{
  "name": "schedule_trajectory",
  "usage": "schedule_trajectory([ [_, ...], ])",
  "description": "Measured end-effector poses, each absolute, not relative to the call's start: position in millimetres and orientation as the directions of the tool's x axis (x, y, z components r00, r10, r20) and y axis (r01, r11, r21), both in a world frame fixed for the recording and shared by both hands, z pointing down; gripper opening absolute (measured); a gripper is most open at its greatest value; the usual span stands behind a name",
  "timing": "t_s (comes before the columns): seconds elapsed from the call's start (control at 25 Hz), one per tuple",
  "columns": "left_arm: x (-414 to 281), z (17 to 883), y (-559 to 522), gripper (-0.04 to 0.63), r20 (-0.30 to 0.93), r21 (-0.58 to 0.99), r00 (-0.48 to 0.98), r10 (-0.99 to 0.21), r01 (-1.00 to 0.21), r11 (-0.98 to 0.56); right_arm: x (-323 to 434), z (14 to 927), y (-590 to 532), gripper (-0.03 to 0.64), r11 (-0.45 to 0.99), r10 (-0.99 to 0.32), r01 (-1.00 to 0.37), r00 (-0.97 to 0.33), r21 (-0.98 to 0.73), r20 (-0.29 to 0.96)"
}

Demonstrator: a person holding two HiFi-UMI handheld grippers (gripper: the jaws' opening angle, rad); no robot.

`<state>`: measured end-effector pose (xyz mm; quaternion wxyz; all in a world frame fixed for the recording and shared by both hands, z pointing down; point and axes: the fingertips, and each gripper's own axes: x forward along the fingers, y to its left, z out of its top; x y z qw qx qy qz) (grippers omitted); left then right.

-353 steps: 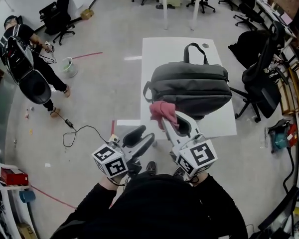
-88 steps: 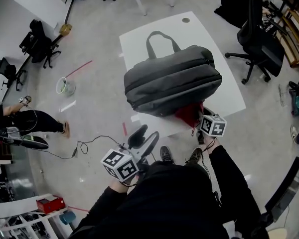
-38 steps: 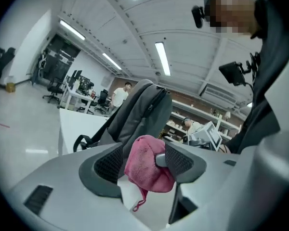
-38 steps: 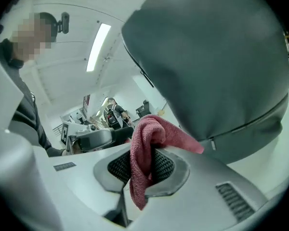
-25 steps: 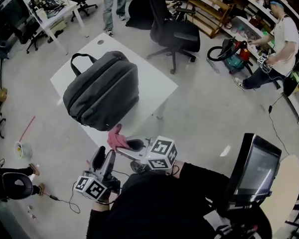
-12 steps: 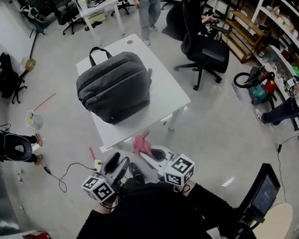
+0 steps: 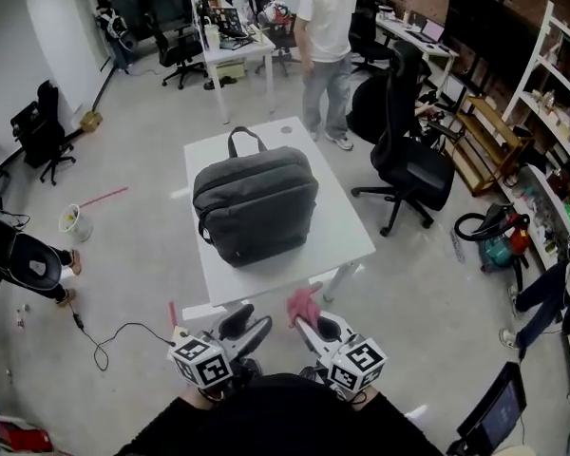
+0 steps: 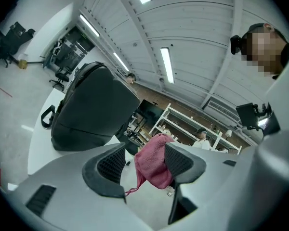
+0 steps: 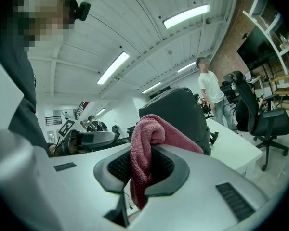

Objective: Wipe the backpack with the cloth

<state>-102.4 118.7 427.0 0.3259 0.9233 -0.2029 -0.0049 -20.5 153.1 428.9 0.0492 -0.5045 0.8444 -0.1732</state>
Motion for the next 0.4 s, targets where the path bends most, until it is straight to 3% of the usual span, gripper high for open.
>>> schedule_trajectory([
  [0.2,-111.7,427.5,108.9,0.268,0.106,0.610,0.930,-0.351,-0.340,-0.715,-24.1,425.7,148.0,0.060,0.391,-0.894,-0.860,-0.439,-0.327,0.088],
  [0.4,-177.7,440.7,99.6,0.267,0.119,0.631,0.936,-0.331,-0.329,-0.703,-86.1,434.6,140.4,0.060,0.359,-0.903,-0.874,-0.414,-0.328,0.116],
])
